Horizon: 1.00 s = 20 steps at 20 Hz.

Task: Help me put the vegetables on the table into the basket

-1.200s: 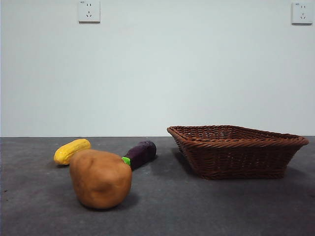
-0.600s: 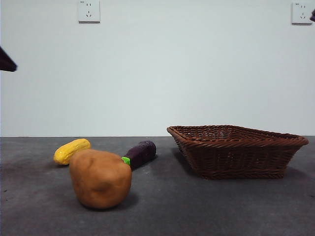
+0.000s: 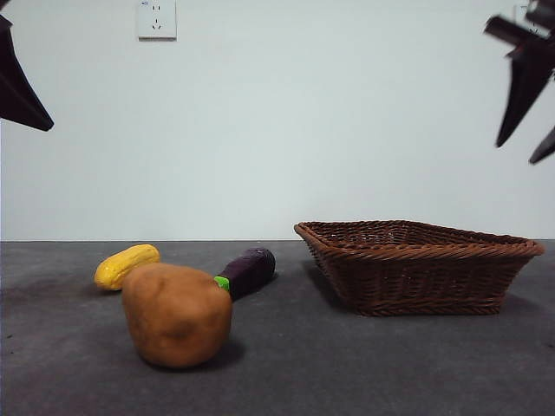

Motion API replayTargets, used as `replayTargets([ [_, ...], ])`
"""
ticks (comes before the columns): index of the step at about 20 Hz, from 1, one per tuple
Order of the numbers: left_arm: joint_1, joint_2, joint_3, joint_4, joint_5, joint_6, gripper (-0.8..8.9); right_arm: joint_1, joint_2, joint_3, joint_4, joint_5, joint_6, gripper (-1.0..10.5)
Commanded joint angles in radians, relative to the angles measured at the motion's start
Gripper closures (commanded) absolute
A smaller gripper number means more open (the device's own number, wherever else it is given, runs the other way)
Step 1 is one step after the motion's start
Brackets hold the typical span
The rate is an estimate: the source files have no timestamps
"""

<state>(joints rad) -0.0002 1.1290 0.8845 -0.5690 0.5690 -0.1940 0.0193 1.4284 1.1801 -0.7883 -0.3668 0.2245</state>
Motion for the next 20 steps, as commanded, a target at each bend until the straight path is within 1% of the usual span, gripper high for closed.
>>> replayTargets([
  [1,-0.001,0.045,0.038,-0.069,0.007,0.08,8.13,0.002,0.117,0.084,-0.048,0.0,-0.073,3.7],
  [3,-0.002,0.079,0.061,-0.097,0.008,0.104,8.13,0.002,0.223,0.166,-0.095,0.002,-0.099,3.7],
  [6,-0.002,0.105,0.073,-0.095,0.008,0.117,8.14,0.002,0.349,0.261,-0.113,-0.001,-0.127,3.8],
  [10,-0.002,0.106,0.073,-0.07,0.008,0.181,8.14,0.008,0.48,0.371,-0.119,-0.01,-0.143,3.8],
  [14,-0.003,0.106,0.073,-0.068,0.008,0.167,8.14,0.021,0.577,0.453,-0.136,-0.012,-0.154,3.9],
  [17,-0.011,0.106,0.073,-0.087,0.008,0.168,8.14,0.034,0.62,0.479,-0.14,-0.011,-0.174,4.8],
  [20,-0.021,0.106,0.073,-0.124,0.008,0.168,8.14,0.035,0.637,0.479,-0.145,-0.008,-0.178,6.3],
])
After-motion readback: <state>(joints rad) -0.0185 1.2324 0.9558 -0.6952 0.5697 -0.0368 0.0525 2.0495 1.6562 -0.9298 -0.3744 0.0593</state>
